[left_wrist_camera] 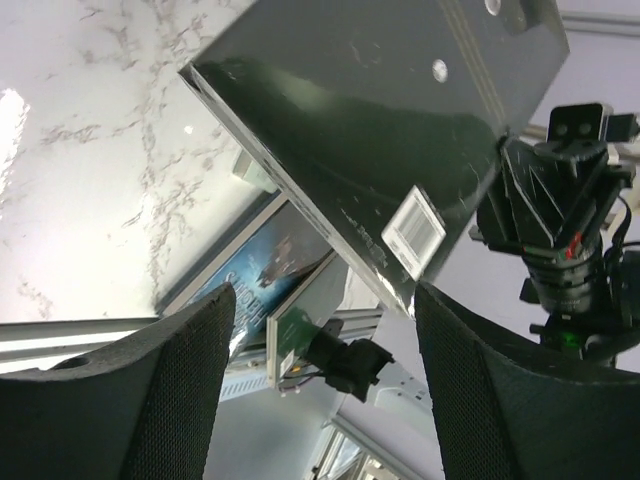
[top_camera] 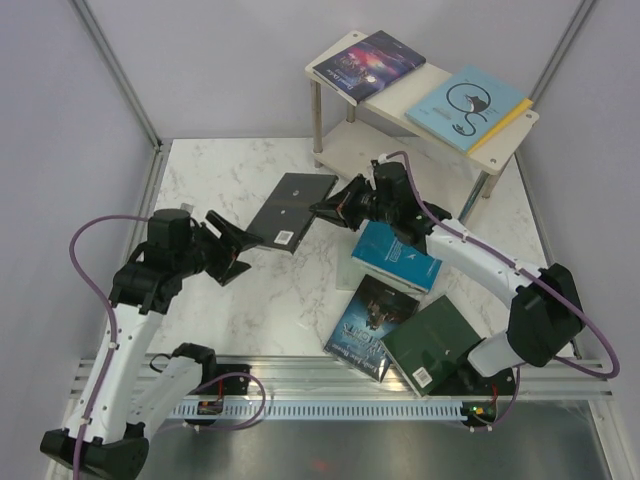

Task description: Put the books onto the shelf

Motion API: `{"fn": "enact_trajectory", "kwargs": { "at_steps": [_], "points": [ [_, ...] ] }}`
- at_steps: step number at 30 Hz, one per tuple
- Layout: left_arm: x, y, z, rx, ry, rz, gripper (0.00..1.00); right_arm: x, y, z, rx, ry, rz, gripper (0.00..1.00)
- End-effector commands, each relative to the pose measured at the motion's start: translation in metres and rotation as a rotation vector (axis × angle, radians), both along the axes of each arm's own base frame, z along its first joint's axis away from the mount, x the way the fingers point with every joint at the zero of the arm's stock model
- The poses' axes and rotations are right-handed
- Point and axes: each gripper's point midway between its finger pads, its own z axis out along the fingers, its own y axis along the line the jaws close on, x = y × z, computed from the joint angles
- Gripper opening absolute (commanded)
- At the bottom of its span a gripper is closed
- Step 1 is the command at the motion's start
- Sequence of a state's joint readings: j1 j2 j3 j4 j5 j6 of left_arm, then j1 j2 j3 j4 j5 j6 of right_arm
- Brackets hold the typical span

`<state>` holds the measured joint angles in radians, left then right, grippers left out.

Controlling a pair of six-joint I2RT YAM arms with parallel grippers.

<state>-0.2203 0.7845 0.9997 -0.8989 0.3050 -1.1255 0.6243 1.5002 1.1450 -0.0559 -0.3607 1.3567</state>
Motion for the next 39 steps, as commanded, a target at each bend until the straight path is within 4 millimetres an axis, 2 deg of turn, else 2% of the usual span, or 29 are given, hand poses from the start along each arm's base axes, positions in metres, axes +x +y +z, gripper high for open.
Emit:
{"fn": "enact_trajectory", "kwargs": {
  "at_steps": [1, 3, 4, 5, 6, 11, 17, 20, 24, 28, 31, 32, 34, 35, 38, 39],
  "points": [
    [0.026, -0.004, 0.036, -0.067, -0.091, 0.058, 0.76, -0.001, 0.002, 0.104, 0.246, -0.098, -0.029, 0.00],
    [0.038, -0.006, 0.045, -0.086, -0.104, 0.076, 0.77, -0.001, 0.001, 0.113, 0.293, -0.084, -0.041, 0.00],
    [0.041, -0.005, 0.048, -0.088, -0.108, 0.085, 0.77, -0.005, -0.001, 0.111, 0.312, -0.070, -0.046, 0.00],
    [0.045, -0.006, 0.055, -0.095, -0.123, 0.093, 0.77, -0.005, -0.002, 0.121, 0.369, -0.060, -0.055, 0.00],
    [0.050, -0.003, 0.061, -0.105, -0.133, 0.123, 0.77, -0.007, -0.004, 0.119, 0.387, -0.045, -0.059, 0.00],
    [0.064, 0.003, 0.089, -0.165, -0.214, 0.211, 0.76, -0.008, -0.011, 0.138, 0.490, -0.055, -0.092, 0.00],
    [0.073, 0.012, 0.114, -0.194, -0.260, 0.292, 0.61, -0.009, -0.013, 0.154, 0.610, -0.040, -0.122, 0.00],
    [0.078, 0.010, 0.121, -0.199, -0.265, 0.289, 0.61, -0.010, -0.011, 0.165, 0.673, -0.036, -0.136, 0.00],
    [0.084, 0.006, 0.121, -0.216, -0.249, 0.285, 0.61, -0.011, -0.003, 0.181, 0.727, -0.041, -0.126, 0.00],
    [0.092, 0.005, 0.134, -0.235, -0.286, 0.288, 0.61, -0.011, -0.004, 0.197, 0.802, -0.055, -0.131, 0.00],
    [0.097, 0.004, 0.138, -0.235, -0.287, 0.289, 0.54, -0.012, -0.002, 0.201, 0.825, -0.049, -0.124, 0.00],
    [0.098, 0.004, 0.139, -0.237, -0.290, 0.293, 0.46, -0.013, -0.002, 0.202, 0.825, -0.052, -0.119, 0.00],
    [0.101, 0.006, 0.147, -0.239, -0.307, 0.303, 0.36, -0.014, -0.003, 0.203, 0.821, -0.055, -0.121, 0.00],
    [0.102, 0.006, 0.148, -0.240, -0.311, 0.305, 0.26, -0.015, -0.002, 0.202, 0.817, -0.058, -0.117, 0.00],
    [0.108, 0.005, 0.154, -0.242, -0.317, 0.306, 0.25, -0.016, -0.002, 0.198, 0.797, -0.059, -0.114, 0.00],
    [0.107, 0.002, 0.156, -0.250, -0.314, 0.289, 0.10, -0.017, -0.003, 0.195, 0.788, -0.062, -0.117, 0.00]
  ]
}}
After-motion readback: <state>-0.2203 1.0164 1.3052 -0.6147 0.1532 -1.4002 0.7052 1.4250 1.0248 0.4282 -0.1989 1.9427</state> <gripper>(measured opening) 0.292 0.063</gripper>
